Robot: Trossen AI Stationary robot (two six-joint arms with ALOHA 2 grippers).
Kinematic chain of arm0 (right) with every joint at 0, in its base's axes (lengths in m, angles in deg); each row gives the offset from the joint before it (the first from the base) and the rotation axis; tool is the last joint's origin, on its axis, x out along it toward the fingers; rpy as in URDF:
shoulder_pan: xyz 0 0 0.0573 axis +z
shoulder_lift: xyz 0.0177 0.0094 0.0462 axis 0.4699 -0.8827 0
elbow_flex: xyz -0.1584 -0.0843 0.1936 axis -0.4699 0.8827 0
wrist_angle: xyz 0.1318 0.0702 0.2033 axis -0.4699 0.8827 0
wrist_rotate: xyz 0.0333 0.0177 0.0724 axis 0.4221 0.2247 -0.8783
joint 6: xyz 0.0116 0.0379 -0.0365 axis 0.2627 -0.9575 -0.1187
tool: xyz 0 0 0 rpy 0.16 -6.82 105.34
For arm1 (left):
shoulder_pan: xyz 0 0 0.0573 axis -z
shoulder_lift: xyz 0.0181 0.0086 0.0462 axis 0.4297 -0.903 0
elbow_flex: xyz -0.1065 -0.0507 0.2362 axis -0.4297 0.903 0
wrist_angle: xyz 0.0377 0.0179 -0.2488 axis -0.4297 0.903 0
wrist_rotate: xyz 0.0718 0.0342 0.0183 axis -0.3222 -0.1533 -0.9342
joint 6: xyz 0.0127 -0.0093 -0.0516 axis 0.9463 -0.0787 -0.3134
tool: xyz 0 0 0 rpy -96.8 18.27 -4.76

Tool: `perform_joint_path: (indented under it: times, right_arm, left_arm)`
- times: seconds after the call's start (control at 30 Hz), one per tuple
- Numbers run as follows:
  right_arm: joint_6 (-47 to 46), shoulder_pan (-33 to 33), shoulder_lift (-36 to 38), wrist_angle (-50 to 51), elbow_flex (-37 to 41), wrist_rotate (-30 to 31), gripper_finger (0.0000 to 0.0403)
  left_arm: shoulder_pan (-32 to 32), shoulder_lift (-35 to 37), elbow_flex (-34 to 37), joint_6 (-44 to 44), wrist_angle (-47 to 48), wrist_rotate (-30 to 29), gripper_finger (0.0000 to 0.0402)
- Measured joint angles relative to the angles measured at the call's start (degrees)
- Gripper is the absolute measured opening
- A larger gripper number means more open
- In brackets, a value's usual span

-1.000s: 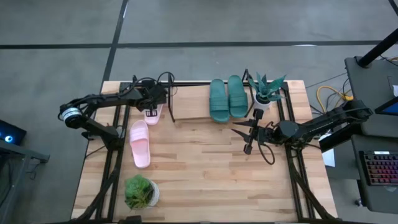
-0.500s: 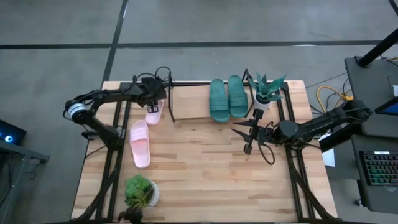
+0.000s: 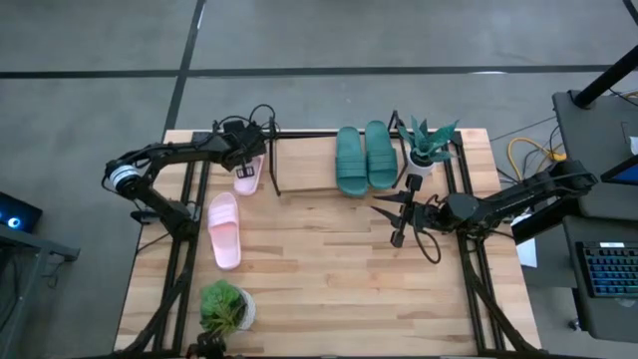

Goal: Pick and place slides into the shelf
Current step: Put the top pink slide on the shelf

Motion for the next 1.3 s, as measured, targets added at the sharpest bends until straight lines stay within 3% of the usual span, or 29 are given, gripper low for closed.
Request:
perform_joint_path:
  times: [0.17,0.47,0.6,0.73,0.9,1.1,1.3]
  right_arm:
    - [0.04,-0.01,0.00,0.00,0.00,0.00,0.0099]
    - [0.17,-0.01,0.00,0.00,0.02,0.00,0.0098]
    - [0.17,0.00,0.00,0.02,0.04,0.00,0.0095]
    - [0.17,-0.01,-0.02,0.00,0.04,0.00,0.0093]
    - [0.17,-0.02,0.00,0.00,0.04,0.00,0.0097]
    - [0.17,-0.01,0.00,-0.07,0.04,0.00,0.0093]
    - [0.17,-0.02,0.00,-0.11,0.04,0.00,0.0093]
  left_arm:
    - [-0.02,2.61,-0.03,-0.03,3.52,-0.74,0.0011]
    - [0.30,12.13,-1.37,-0.60,11.45,-3.14,0.0002]
    - [1.19,18.74,-2.24,-0.66,11.55,-4.21,0.0001]
    - [2.68,25.68,-4.05,-2.19,11.44,-9.13,0.0001]
    - [4.28,31.61,-7.27,-7.73,11.12,-9.28,0.0001]
    - [8.08,31.70,-10.63,-14.24,9.65,-8.66,0.0000]
    - [13.84,24.51,-15.12,-17.91,8.92,-10.01,0.0000]
